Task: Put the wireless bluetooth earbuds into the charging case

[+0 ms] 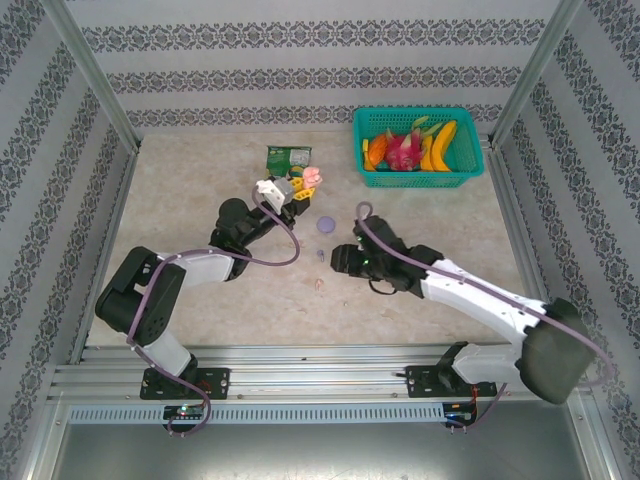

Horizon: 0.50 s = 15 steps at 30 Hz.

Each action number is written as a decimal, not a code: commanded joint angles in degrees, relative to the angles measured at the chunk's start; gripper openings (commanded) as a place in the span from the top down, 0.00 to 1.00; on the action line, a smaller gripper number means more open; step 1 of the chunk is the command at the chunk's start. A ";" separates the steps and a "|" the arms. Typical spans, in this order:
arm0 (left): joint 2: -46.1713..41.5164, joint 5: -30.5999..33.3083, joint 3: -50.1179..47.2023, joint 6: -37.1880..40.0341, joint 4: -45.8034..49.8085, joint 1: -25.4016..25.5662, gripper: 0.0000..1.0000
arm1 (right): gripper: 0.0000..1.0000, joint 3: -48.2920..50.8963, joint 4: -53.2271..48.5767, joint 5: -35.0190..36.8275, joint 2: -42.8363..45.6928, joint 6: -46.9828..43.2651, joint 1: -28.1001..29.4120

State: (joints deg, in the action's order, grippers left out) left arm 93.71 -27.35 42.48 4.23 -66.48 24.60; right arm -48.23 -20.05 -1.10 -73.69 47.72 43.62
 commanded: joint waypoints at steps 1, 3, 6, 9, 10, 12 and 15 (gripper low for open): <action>-3.08 2.09 -1.28 -0.97 -3.96 -1.56 1.00 | 0.51 -0.32 -1.11 6.31 -4.74 6.67 3.21; -3.82 2.74 -1.99 -1.15 -4.18 -2.12 1.00 | 0.52 -1.03 -0.86 7.53 -8.03 8.95 4.63; -4.87 3.00 -2.94 -1.32 -4.02 -2.70 1.00 | 0.52 -2.65 -0.60 8.06 -13.16 12.16 6.22; -5.82 3.33 -3.82 -1.30 -4.02 -2.94 1.00 | 0.52 -4.49 -0.41 8.60 -17.40 15.48 7.49; -6.04 3.45 -4.04 -1.31 -4.01 -3.04 1.00 | 0.52 -5.24 -0.30 8.98 -18.48 16.52 7.89; -6.41 3.62 -4.69 -1.44 -4.13 -3.09 1.00 | 0.52 -6.59 -0.16 9.42 -20.61 18.03 8.64; -6.63 3.87 -5.40 -1.59 -4.44 -3.24 1.00 | 0.52 -9.03 -1.12 10.58 -23.39 19.87 9.60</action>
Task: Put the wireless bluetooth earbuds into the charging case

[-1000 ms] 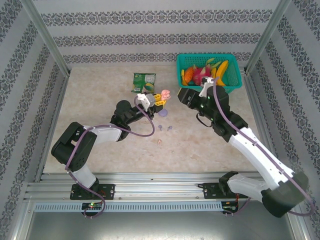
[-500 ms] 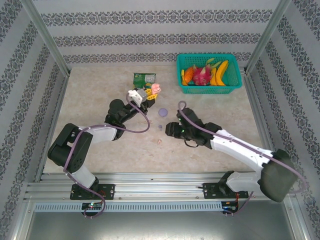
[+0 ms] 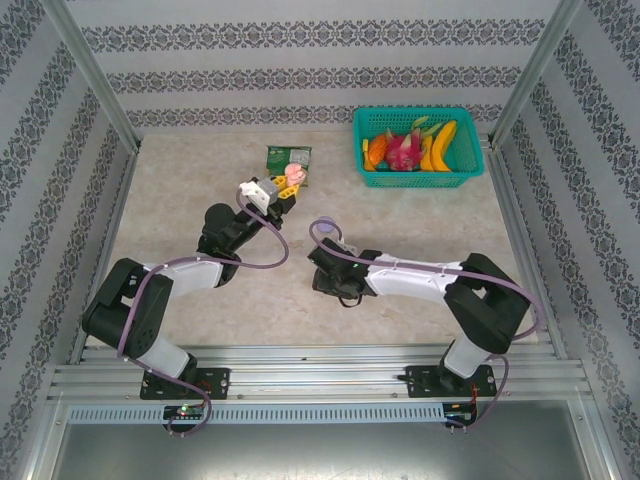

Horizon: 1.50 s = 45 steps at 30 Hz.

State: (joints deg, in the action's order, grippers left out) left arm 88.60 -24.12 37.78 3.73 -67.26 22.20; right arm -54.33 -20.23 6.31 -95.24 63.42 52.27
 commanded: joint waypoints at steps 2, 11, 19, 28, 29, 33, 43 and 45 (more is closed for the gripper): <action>-1.52 0.79 -1.03 -1.18 -3.97 -0.78 1.00 | 0.52 -4.28 -1.64 3.83 -3.43 5.15 1.33; -1.33 0.94 -1.57 -1.62 -4.98 -1.05 1.00 | 0.51 -9.09 -5.76 6.50 -9.26 6.57 2.48; -1.28 1.04 -1.78 -2.05 -5.36 -1.45 1.00 | 0.56 -11.41 -7.08 5.98 -12.23 4.55 2.59; -1.10 0.84 -2.01 -2.36 -5.77 -1.62 1.00 | 0.66 -11.28 -7.80 3.82 -13.43 -1.84 2.26; -1.04 0.89 -2.00 -2.33 -5.76 -1.57 1.00 | 0.68 -11.24 -7.81 3.28 -13.56 -2.75 2.14; -1.10 0.86 -2.08 -2.41 -5.77 -1.72 1.00 | 0.72 -11.20 -7.64 1.97 -13.41 -7.18 1.50; -1.29 0.72 -2.08 -2.66 -5.60 -1.78 1.00 | 0.70 -15.10 -12.28 1.72 -14.34 -17.36 1.08; -1.17 0.66 -2.07 -2.68 -5.50 -1.75 1.00 | 0.69 -15.28 -12.46 1.50 -14.69 -16.90 0.95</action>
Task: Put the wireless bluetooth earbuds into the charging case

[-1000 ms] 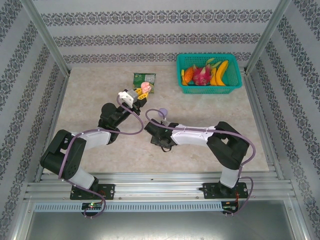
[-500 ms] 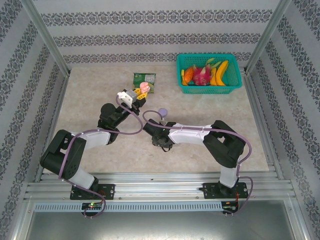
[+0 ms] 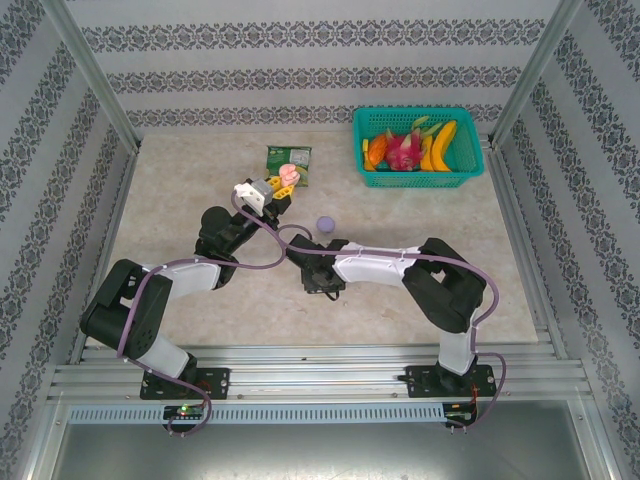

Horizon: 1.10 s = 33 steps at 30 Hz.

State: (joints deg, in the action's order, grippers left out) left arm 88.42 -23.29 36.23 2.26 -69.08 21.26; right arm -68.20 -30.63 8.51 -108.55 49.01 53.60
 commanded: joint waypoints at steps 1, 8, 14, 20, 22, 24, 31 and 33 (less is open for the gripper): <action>-0.98 -0.13 -0.53 -1.29 -3.78 -0.82 1.00 | 0.68 -1.40 -2.05 -0.85 -1.46 -2.10 -0.42; -0.93 -0.23 -0.31 -1.22 -3.58 -0.78 1.00 | 0.63 -1.16 -1.79 -1.55 -1.90 1.98 -0.61; -0.76 -0.35 -0.11 -1.29 -3.61 -0.85 1.00 | 0.64 -1.05 -2.45 -1.17 -1.75 3.62 -0.67; -0.51 -0.30 -0.23 -1.38 -3.87 -0.84 1.00 | 0.68 -0.61 -2.42 -0.84 -1.57 4.34 -0.61; -0.44 -0.32 -0.27 -1.41 -3.87 -0.85 1.00 | 0.69 -0.44 -2.33 -0.88 -1.55 4.33 -0.61; -0.49 -0.39 -0.30 -1.38 -3.87 -0.81 1.00 | 0.71 -0.28 -2.07 -0.81 -1.49 4.50 -0.51; -0.45 -0.41 -0.33 -1.56 -3.87 -0.84 1.00 | 0.79 0.60 -1.23 -0.09 0.11 4.84 -0.41; -0.55 -0.47 -0.30 -1.55 -3.87 -0.86 1.00 | 0.79 1.09 -0.88 0.51 1.16 5.10 -0.43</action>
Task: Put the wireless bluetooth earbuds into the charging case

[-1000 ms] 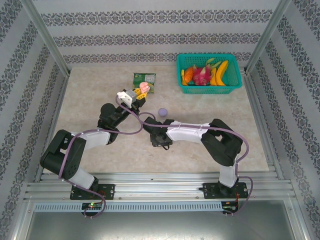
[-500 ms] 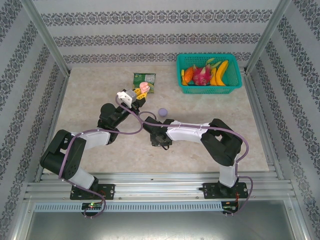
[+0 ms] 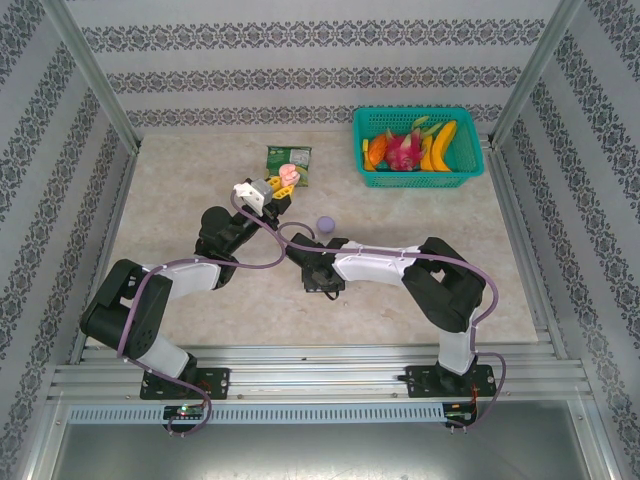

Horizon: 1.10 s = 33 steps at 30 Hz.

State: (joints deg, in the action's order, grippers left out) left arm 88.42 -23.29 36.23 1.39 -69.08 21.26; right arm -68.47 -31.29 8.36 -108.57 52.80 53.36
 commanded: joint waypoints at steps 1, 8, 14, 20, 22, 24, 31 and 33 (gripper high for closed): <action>-0.55 -0.49 -0.28 -0.81 -3.78 -0.86 1.00 | 0.79 1.64 -0.05 1.01 1.95 1.41 -0.19; -0.79 -1.21 -0.28 -0.70 -3.44 -0.86 1.00 | 0.80 4.17 1.56 3.91 7.90 2.11 -0.27; -1.39 -2.11 -0.23 -0.68 -2.86 -0.84 1.00 | 0.80 6.87 2.94 5.98 15.03 2.81 -0.78; -2.20 -3.88 0.15 -0.86 -1.71 -0.83 1.00 | 0.80 10.54 4.97 8.13 24.78 2.58 -2.49; -2.51 -4.78 0.22 -1.10 -1.48 -0.81 1.00 | 0.80 11.58 5.67 8.51 28.38 2.23 -3.55; -2.51 -5.93 0.39 -1.49 -1.41 -0.80 1.00 | 0.80 12.22 6.77 8.60 32.06 1.06 -4.83; -2.21 -12.62 1.42 -4.23 -1.18 -0.77 1.00 | 0.79 10.58 11.89 8.12 41.78 -5.49 -9.57; -2.20 -14.40 1.91 -4.68 -0.77 -0.62 1.00 | 0.79 9.23 13.95 7.04 43.13 -7.24 -10.96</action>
State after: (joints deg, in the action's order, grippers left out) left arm 87.39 -33.01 36.25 -1.10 -68.99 21.26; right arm -57.17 -21.54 15.18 -67.09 49.60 43.75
